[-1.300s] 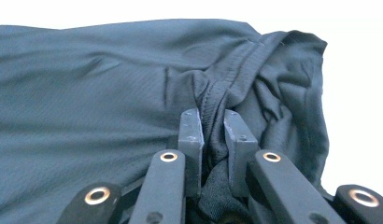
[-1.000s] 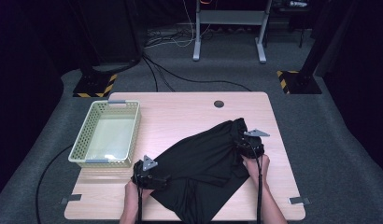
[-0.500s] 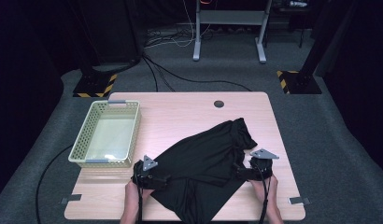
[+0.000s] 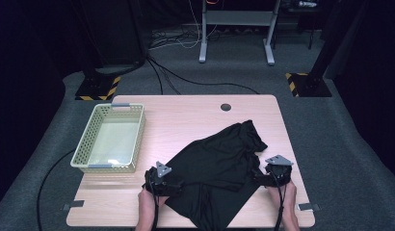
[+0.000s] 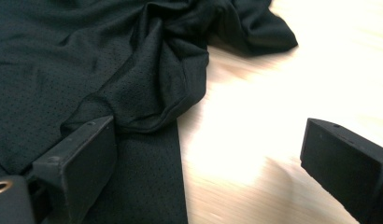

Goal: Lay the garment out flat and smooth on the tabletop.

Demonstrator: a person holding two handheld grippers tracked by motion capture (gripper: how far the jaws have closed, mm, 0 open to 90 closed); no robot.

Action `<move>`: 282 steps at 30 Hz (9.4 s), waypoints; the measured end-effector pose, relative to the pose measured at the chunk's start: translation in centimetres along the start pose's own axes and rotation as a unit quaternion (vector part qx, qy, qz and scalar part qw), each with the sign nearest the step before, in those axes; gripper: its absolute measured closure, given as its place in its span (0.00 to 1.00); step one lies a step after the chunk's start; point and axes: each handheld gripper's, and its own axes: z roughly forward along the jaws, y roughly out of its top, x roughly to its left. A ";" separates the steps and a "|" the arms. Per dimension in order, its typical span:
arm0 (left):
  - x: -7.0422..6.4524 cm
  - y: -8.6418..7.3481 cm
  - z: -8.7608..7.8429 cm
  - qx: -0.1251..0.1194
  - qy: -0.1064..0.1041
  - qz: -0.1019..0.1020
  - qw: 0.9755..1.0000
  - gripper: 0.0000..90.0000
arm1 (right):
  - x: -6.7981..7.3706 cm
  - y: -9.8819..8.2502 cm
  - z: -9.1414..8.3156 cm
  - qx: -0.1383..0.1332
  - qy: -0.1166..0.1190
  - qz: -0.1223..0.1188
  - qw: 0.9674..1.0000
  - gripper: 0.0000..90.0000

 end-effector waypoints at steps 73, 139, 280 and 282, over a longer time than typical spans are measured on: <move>-4.0 -0.3 -1.5 -0.071 -0.023 0.064 0.995 0.97 | -2.1 -0.3 -0.1 0.006 -0.007 0.040 0.999 0.08; -0.3 0.1 -0.4 -0.064 0.014 0.019 0.998 0.92 | 5.1 9.0 7.2 -0.046 0.084 0.013 0.995 0.98; 0.8 2.8 -0.7 -0.060 0.031 -0.011 0.998 0.40 | 7.4 6.1 -0.9 -0.055 0.065 -0.045 0.995 0.51; 0.5 3.4 0.0 -0.051 0.030 0.002 0.998 0.43 | 7.8 6.8 0.2 -0.045 0.068 -0.051 0.995 0.51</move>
